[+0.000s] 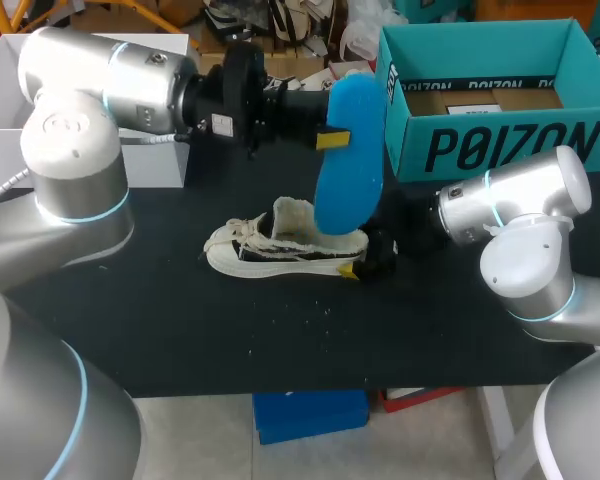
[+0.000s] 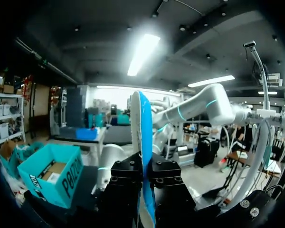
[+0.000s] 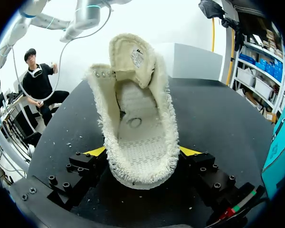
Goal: Take the shoe out of the shoebox, open the shoe tongue, remove and reinsert the insole, then place the shoe into the shoebox
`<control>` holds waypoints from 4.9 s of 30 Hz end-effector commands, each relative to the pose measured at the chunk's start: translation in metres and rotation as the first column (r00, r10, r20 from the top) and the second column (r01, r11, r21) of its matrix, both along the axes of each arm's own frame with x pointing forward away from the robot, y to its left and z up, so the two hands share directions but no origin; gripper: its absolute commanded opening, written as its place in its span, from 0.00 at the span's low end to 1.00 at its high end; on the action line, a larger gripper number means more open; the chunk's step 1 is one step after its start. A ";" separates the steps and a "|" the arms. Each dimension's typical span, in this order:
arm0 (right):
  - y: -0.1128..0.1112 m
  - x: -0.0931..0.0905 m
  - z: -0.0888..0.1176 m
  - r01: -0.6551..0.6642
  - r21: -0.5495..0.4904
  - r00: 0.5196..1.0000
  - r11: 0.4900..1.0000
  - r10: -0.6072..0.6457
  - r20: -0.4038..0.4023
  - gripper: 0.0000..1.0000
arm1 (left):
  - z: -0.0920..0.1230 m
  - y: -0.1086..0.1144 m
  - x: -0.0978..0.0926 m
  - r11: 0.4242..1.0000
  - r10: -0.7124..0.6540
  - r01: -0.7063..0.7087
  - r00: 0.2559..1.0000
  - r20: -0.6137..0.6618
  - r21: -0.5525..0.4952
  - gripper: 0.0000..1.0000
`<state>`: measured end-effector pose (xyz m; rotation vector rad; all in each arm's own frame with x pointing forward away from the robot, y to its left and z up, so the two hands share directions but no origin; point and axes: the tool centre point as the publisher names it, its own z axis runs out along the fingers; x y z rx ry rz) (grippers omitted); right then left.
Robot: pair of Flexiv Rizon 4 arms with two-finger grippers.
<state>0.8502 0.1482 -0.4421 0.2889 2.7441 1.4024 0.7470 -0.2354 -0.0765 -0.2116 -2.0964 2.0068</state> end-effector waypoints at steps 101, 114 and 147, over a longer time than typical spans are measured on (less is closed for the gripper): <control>0.000 0.007 0.044 -0.094 -0.896 0.991 0.434 0.126 -0.043 1.00 | 0.046 0.027 -0.038 0.990 0.029 -0.062 0.968 -0.249 -0.125 0.00; 0.003 0.005 0.044 -0.110 -0.886 0.990 0.450 0.126 -0.058 1.00 | 0.046 0.027 -0.038 0.990 0.029 -0.062 0.968 -0.249 -0.125 0.00; 0.006 0.003 0.049 -0.106 -0.355 0.990 0.929 0.130 0.046 1.00 | 0.046 0.027 -0.038 0.990 0.029 -0.062 0.968 -0.249 -0.125 0.00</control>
